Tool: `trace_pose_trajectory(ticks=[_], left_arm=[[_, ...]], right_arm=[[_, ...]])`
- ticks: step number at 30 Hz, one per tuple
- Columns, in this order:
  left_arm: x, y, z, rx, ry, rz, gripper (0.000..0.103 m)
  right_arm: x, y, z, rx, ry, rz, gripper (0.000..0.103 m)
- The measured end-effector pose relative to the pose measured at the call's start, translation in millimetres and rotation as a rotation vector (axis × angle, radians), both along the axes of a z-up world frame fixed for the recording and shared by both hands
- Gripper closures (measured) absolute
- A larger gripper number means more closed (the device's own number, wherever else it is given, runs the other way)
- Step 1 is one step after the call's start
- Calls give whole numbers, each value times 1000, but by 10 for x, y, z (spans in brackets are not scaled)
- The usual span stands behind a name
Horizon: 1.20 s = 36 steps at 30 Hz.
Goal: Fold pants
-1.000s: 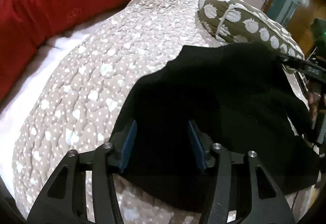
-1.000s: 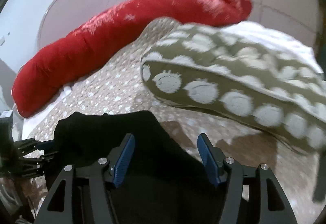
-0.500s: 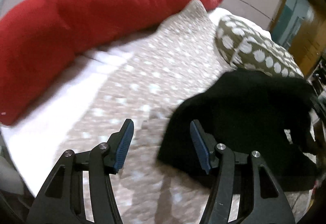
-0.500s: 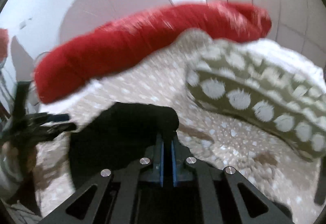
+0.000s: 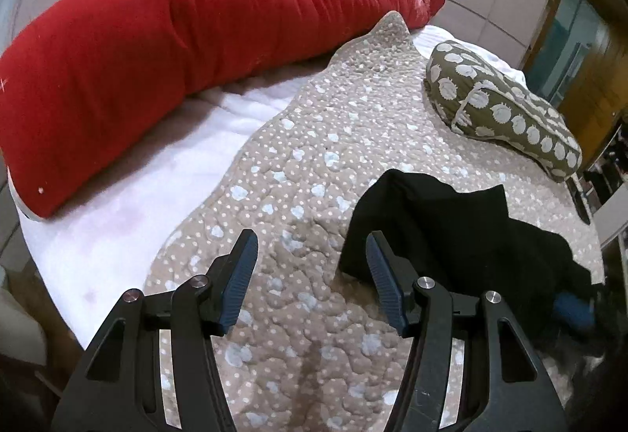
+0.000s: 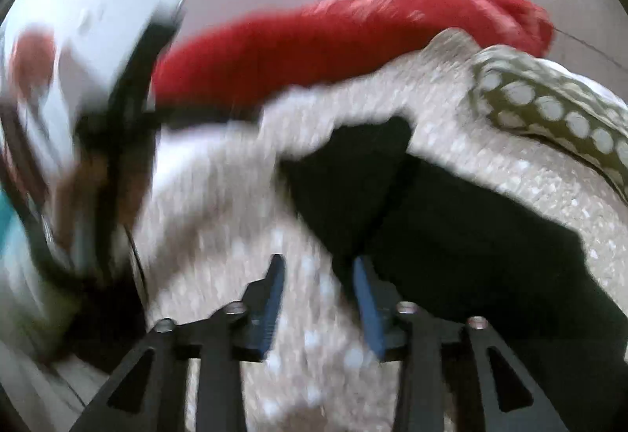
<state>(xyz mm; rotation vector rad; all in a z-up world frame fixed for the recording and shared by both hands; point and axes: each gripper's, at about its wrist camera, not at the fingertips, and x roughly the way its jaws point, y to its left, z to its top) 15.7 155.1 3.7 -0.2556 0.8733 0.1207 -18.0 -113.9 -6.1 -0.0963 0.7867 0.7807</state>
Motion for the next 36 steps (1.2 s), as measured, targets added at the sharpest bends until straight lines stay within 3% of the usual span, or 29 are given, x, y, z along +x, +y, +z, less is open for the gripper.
trace_pose_trajectory(ticks=[2, 5, 7, 10, 12, 15, 17, 20, 21, 23, 25, 27, 28, 30, 33, 36], left_arm=[[-18, 6, 2, -13, -3, 1, 45], [-62, 21, 46, -15, -12, 0, 45], [-103, 50, 118, -2, -28, 6, 45], [-223, 125, 296, 44, -85, 46, 45], [-284, 164, 394, 76, -104, 73, 45], [-307, 162, 442, 81, -111, 62, 45], [-280, 77, 422, 82, -102, 34, 45], [-220, -118, 347, 66, -87, -14, 45], [-194, -188, 319, 59, -80, -30, 45], [-145, -376, 252, 44, -69, -71, 45], [-78, -562, 166, 53, -54, -105, 45], [-3, -697, 69, 74, -32, -127, 45], [40, -754, 5, 88, -12, -131, 45], [126, -833, -140, 103, 27, -143, 45], [260, -930, -386, 150, 106, -150, 45], [259, -981, -398, 174, 97, -152, 44]], right_arm=[[198, 27, 92, 31, -22, -108, 52], [667, 142, -61, 53, 92, -191, 52], [894, 324, -223, 90, 185, -182, 55], [866, 730, -214, 159, 199, -99, 55], [787, 935, -244, 258, 240, -25, 55], [814, 1002, -401, 286, 336, -25, 55], [731, 848, -348, 283, 314, -44, 55], [488, 322, -10, 263, 148, -131, 54], [409, 25, 120, 236, 72, -214, 53], [415, -323, 186, 148, 16, -369, 52], [549, -679, 146, 15, 13, -539, 52], [769, -922, -40, -95, 65, -644, 52], [843, -977, -118, -104, 98, -653, 54], [958, -982, -292, -74, 156, -627, 77], [1137, -769, -477, -150, 105, -664, 78], [1182, -827, -514, -139, 117, -680, 77]])
